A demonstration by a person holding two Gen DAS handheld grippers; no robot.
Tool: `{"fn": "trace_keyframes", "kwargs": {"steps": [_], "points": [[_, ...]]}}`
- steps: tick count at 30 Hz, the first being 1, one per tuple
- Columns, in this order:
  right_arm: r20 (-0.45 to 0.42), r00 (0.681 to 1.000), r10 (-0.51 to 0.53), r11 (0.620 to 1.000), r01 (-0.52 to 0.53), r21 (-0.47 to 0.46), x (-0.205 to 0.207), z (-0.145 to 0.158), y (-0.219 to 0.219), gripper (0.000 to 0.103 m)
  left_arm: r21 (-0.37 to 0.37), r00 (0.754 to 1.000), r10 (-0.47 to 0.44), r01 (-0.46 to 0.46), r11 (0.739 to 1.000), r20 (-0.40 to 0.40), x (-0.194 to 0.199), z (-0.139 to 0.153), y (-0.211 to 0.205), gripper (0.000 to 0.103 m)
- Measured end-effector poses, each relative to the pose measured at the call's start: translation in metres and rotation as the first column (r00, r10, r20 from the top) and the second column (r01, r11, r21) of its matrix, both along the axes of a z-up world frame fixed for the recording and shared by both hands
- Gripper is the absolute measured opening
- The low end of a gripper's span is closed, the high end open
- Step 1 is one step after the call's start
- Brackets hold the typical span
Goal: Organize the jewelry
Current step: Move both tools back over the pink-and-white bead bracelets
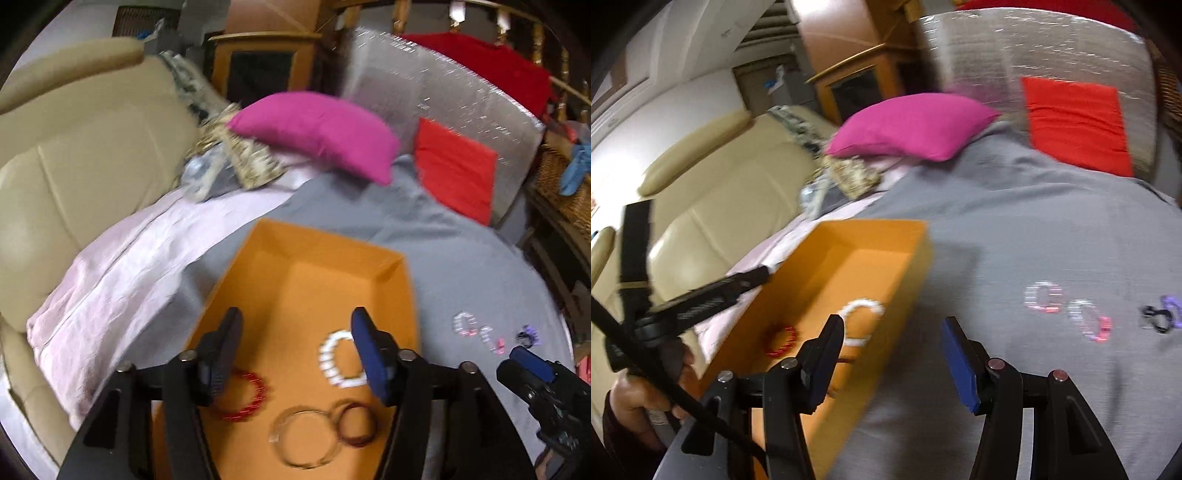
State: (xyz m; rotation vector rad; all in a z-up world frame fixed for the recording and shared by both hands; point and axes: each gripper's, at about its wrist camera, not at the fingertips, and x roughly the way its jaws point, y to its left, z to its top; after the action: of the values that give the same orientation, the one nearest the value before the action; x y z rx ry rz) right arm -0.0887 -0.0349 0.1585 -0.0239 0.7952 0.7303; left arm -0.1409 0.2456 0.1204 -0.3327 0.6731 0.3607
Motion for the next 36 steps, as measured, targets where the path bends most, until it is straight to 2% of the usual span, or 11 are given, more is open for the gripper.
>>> {"fn": "trace_keyframes", "kwargs": {"steps": [3, 9, 14, 16, 20, 24, 28, 34, 36], "points": [[0.008, 0.998, -0.065, 0.998, 0.065, -0.005, 0.010, 0.005, -0.034, 0.059, 0.009, 0.999, -0.042, 0.042, 0.999, 0.032, 0.008, 0.007, -0.019, 0.065], [0.024, 0.974, -0.226, 0.974, 0.226, -0.003, 0.031, 0.014, -0.117, 0.059, 0.035, 0.992, -0.121, 0.121, 0.992, 0.024, 0.023, 0.004, -0.062, 0.067], [0.023, 0.938, -0.346, 0.938, 0.346, -0.002, 0.045, 0.014, -0.184, 0.059, 0.149, 0.984, -0.177, 0.178, 0.973, -0.018, 0.034, -0.008, -0.099, 0.067], [0.022, 0.918, -0.397, 0.918, 0.396, 0.013, 0.050, 0.013, -0.210, 0.059, 0.147, 0.981, -0.189, 0.192, 0.970, -0.031, 0.037, -0.016, -0.107, 0.067], [-0.017, 0.870, -0.493, 0.867, 0.493, 0.071, 0.059, 0.008, -0.264, 0.059, 0.095, 0.972, -0.212, 0.222, 0.970, -0.105, 0.044, -0.035, -0.116, 0.067], [-0.095, 0.829, -0.550, 0.822, 0.558, 0.110, 0.071, 0.000, -0.299, 0.059, 0.074, 0.961, -0.211, 0.227, 0.971, -0.176, 0.050, -0.054, -0.121, 0.067], [-0.137, 0.804, -0.579, 0.792, 0.594, 0.139, 0.080, -0.001, -0.319, 0.059, 0.095, 0.948, -0.186, 0.217, 0.972, -0.259, 0.053, -0.069, -0.125, 0.067], [-0.180, 0.793, -0.582, 0.789, 0.604, 0.110, 0.094, -0.010, -0.326, 0.059, 0.144, 0.939, -0.163, 0.215, 0.966, -0.303, 0.046, -0.071, -0.123, 0.067], [-0.175, 0.796, -0.579, 0.796, 0.599, 0.090, 0.098, -0.012, -0.325, 0.059, 0.132, 0.940, -0.159, 0.206, 0.970, -0.302, 0.043, -0.070, -0.116, 0.067]]}}
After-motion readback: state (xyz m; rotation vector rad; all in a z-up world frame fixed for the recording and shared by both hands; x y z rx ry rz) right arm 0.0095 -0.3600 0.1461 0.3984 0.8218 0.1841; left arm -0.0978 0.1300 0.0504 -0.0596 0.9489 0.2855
